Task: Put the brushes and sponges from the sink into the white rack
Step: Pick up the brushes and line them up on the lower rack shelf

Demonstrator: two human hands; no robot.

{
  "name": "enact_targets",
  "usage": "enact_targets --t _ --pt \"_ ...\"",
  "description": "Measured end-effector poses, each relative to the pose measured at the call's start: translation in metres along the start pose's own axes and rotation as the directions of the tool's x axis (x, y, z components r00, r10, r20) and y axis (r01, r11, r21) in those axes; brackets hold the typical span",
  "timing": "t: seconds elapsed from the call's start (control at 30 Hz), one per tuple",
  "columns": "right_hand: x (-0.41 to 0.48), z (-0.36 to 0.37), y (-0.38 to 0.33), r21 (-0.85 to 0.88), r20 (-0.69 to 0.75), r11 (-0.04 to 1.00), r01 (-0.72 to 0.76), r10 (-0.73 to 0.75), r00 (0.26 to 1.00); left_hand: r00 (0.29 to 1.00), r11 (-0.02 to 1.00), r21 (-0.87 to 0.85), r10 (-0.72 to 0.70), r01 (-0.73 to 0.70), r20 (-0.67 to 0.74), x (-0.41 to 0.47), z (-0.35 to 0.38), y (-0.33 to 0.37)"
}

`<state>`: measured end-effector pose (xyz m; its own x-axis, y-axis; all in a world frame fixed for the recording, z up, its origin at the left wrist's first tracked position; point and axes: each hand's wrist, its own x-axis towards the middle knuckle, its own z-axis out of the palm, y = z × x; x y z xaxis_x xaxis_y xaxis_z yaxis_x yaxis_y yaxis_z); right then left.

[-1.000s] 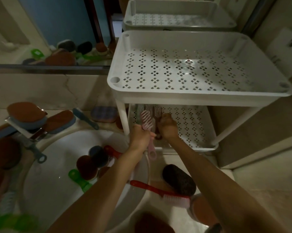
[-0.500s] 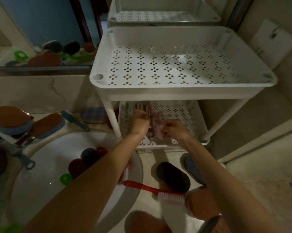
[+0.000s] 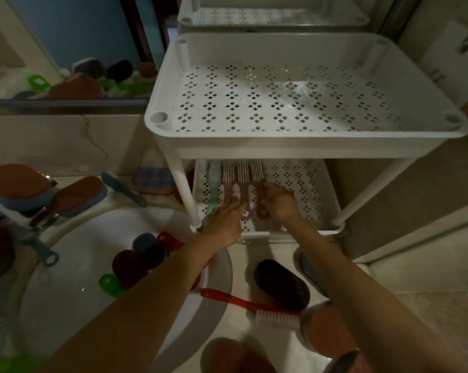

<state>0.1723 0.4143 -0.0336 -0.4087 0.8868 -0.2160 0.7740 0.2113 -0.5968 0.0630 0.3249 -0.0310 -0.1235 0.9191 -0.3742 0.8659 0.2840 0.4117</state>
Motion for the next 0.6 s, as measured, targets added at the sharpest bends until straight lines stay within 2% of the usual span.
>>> enact_targets --t 0.23,0.43,0.6 --pt "-0.001 0.004 0.004 -0.086 -0.066 0.995 0.05 -0.056 0.996 0.999 1.0 -0.026 0.006 -0.005 0.043 0.001 -0.001 0.0" --pt "-0.027 -0.003 -0.004 0.064 -0.267 0.997 0.04 -0.021 0.964 0.994 0.978 -0.205 -0.067 0.047 -0.09 -0.022 -0.016 0.018" --pt "-0.077 0.004 -0.035 0.199 -0.389 0.962 0.188 -0.098 0.916 0.953 0.895 -0.446 -0.155 0.024 -0.26 -0.078 -0.03 0.021"
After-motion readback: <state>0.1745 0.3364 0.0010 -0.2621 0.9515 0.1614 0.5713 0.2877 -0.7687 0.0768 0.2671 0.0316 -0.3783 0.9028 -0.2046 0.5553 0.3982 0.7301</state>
